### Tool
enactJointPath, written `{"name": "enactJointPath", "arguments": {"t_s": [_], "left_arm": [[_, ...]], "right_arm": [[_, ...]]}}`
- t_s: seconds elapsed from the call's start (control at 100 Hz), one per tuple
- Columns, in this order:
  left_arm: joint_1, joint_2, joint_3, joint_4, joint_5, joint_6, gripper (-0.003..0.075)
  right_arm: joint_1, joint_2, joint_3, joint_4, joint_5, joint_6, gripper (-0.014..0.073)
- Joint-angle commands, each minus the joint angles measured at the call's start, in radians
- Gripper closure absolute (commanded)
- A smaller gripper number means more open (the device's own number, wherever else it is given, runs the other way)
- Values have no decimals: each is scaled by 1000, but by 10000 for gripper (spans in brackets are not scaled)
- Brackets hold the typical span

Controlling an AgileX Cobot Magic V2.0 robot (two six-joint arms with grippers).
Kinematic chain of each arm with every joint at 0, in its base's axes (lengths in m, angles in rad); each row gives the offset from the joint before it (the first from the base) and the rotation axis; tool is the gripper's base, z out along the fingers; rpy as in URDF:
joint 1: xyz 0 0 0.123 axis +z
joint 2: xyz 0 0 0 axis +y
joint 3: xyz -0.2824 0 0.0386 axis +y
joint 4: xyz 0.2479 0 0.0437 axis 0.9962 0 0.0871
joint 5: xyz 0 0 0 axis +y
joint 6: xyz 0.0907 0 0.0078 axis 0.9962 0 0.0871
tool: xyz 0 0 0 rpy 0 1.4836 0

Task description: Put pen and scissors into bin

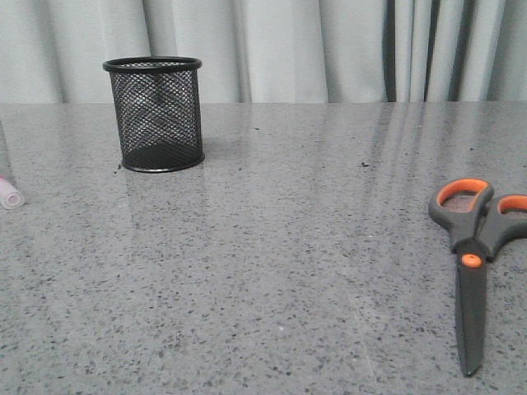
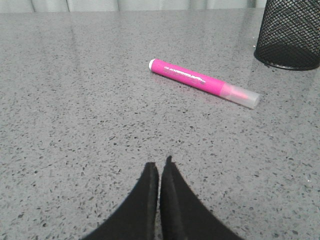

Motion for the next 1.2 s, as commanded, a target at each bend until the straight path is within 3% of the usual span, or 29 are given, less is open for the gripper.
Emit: {"name": "enactJointPath", "arguments": {"t_s": [0.0,0.59,0.74,0.88,0.95,1.03,1.12,1.19], "left_arm": [[3,-31,42,-11,-52,-11,739],[3,-31,42,-11,-52,-11,739],[3,-31,42,12,-58,-11,739],[3,-31,42,74,-127,-3,739],[1,-31,42,-60,-214,-5,739],[-1,-31,42,-337,-305,-5,739],[-1,-31,42,-552,-372,-5,739],[-1,-31,40,-730,-402,-5,739]], "right_arm": [[-9,-18,15,-1,-44,-9,664],[-9,-18,15,-41,-57,-9,664],[-9,-18,15,-343,-220,-9,664],[-9,-18,15,-381,-463,-9,664],[-9,-18,15,-374,-576,-7,664],[-9,-18,15,-346,-656,44,664],[-9,-18,14,-187,-629,208,664],[-9,-18,14,-29,-555,255,664]]}}
